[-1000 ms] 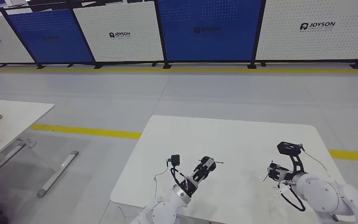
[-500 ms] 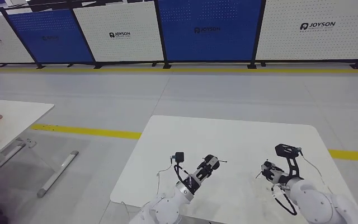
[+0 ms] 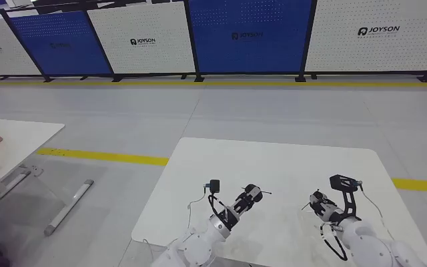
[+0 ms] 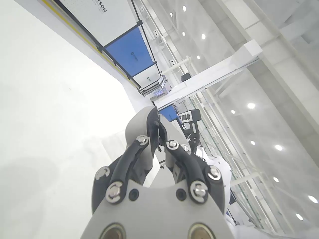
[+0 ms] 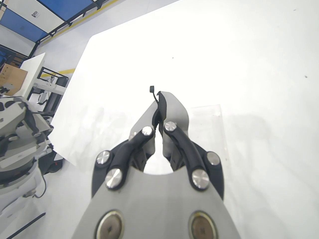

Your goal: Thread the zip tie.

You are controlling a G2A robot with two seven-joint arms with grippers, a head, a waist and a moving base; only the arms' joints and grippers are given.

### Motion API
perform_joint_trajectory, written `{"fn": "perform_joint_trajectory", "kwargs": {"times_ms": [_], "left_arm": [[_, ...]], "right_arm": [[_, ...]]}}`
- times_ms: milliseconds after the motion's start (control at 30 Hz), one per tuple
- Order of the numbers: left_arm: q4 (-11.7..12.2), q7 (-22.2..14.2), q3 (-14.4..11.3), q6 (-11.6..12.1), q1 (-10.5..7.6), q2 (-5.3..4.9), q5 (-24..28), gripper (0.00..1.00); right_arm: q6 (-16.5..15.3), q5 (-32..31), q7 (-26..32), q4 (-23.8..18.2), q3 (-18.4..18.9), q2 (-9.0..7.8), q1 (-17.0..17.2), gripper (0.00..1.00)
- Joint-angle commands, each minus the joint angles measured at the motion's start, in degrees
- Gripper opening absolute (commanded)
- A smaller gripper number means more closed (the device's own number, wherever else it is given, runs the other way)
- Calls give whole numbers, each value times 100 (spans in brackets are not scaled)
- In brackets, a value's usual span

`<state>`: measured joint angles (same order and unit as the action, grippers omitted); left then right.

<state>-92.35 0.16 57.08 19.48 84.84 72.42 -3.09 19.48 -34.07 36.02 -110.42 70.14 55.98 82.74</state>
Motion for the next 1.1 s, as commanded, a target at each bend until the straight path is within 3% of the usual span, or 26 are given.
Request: {"fn": "perform_joint_trajectory", "kwargs": {"times_ms": [0, 733, 833, 1067], "left_arm": [[0, 0, 0, 0, 0, 0, 0, 0], [0, 0, 0, 0, 0, 0, 0, 0], [21, 220, 3, 0, -23, 3, -334, 0], [43, 671, -250, 0, -81, 1, -1088, 0]], "right_arm": [[0, 0, 0, 0, 0, 0, 0, 0], [0, 0, 0, 0, 0, 0, 0, 0], [0, 0, 0, 0, 0, 0, 0, 0], [0, 0, 0, 0, 0, 0, 0, 0]]}}
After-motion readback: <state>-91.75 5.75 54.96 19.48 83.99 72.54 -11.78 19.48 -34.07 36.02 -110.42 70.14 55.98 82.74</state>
